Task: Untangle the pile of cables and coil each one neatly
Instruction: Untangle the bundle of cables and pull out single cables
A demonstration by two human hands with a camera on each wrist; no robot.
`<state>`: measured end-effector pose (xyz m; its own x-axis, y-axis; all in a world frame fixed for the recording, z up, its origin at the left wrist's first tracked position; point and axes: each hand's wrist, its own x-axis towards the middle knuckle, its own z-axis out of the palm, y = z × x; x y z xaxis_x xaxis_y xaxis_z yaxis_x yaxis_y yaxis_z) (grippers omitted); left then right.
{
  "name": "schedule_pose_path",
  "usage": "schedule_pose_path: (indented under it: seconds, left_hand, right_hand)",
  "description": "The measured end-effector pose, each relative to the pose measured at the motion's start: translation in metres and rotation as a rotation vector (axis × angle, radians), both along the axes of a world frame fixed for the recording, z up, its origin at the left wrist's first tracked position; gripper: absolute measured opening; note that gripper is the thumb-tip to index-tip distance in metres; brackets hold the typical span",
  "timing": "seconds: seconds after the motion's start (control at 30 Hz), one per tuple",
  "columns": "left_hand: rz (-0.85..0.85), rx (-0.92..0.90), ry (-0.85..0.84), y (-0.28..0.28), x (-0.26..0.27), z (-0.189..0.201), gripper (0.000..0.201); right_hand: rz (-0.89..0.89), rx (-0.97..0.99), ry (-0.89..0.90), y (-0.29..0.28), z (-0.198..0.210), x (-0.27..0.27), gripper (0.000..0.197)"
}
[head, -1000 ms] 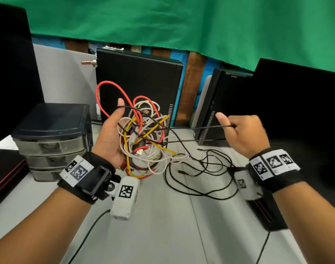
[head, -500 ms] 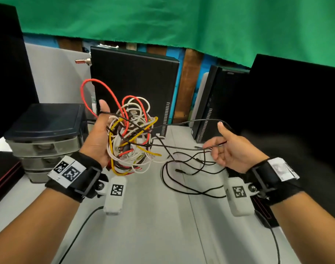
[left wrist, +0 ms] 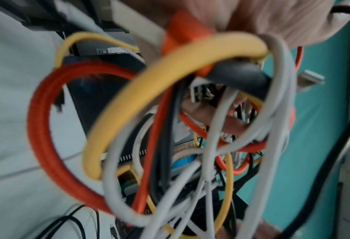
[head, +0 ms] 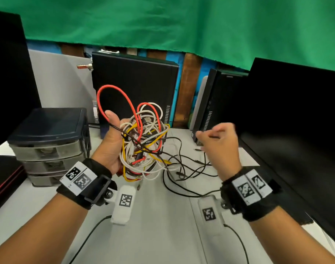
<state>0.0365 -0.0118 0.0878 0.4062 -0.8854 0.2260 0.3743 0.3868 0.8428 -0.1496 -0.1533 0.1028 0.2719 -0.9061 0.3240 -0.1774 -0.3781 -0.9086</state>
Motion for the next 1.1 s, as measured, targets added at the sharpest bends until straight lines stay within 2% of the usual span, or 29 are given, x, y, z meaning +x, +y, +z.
schedule_pose_path:
  seconds: [0.03,0.07,0.13,0.23,0.33,0.43,0.53,0.6,0.7,0.73,0.87,0.97,1.03,1.1]
  left_hand:
    - [0.006,-0.001,-0.009,-0.001,-0.001,-0.001,0.092]
    - [0.020,0.006,-0.012,-0.002,-0.002,-0.001,0.093]
    - [0.007,0.014,0.006,-0.003,-0.008,0.000,0.088]
    - [0.002,0.020,0.051,-0.004,-0.005,0.000,0.086]
    - [-0.024,0.028,0.081,-0.002,0.002,-0.001,0.108]
    - [-0.059,0.041,0.119,-0.004,0.006,-0.003,0.108]
    - [-0.001,0.078,0.198,-0.001,0.009,-0.001,0.101]
    - [0.100,0.091,0.233,0.001,0.015,0.000,0.082]
    - [0.212,0.060,0.218,0.008,0.031,0.006,0.045]
    - [0.232,0.050,0.221,0.011,0.037,0.008,0.043]
    - [0.246,0.035,0.251,0.027,0.062,0.011,0.082]
    - [0.265,0.027,0.272,0.033,0.068,0.014,0.090]
    - [0.300,0.031,0.258,0.034,0.067,0.015,0.093]
    - [0.308,0.060,0.222,0.031,0.062,0.015,0.095]
  right_hand:
    - [0.073,-0.152,0.146,0.008,-0.002,0.002,0.019]
    - [0.184,-0.254,0.291,0.017,-0.004,0.005,0.017]
    - [0.378,-0.258,0.483,0.030,-0.009,0.012,0.016]
    - [0.500,-0.163,0.472,0.032,-0.010,0.020,0.015]
    - [0.536,-0.174,0.411,0.031,-0.007,0.020,0.021]
    - [0.461,-0.289,0.392,0.026,0.000,0.018,0.028]
    - [0.413,-0.334,0.433,0.016,0.007,0.013,0.026]
    - [0.376,-0.322,0.432,0.005,0.012,0.004,0.025]
    - [0.217,-0.345,0.409,-0.025,0.017,-0.021,0.023]
    - [0.152,-0.342,0.420,-0.036,0.019,-0.032,0.023]
    - [-0.141,-0.334,0.474,-0.079,0.018,-0.075,0.024]
    - [-0.346,-0.346,0.495,-0.098,0.015,-0.095,0.025]
    - [-0.434,-0.268,0.582,-0.106,0.011,-0.098,0.026]
    - [-0.449,-0.136,0.720,-0.108,0.007,-0.094,0.025]
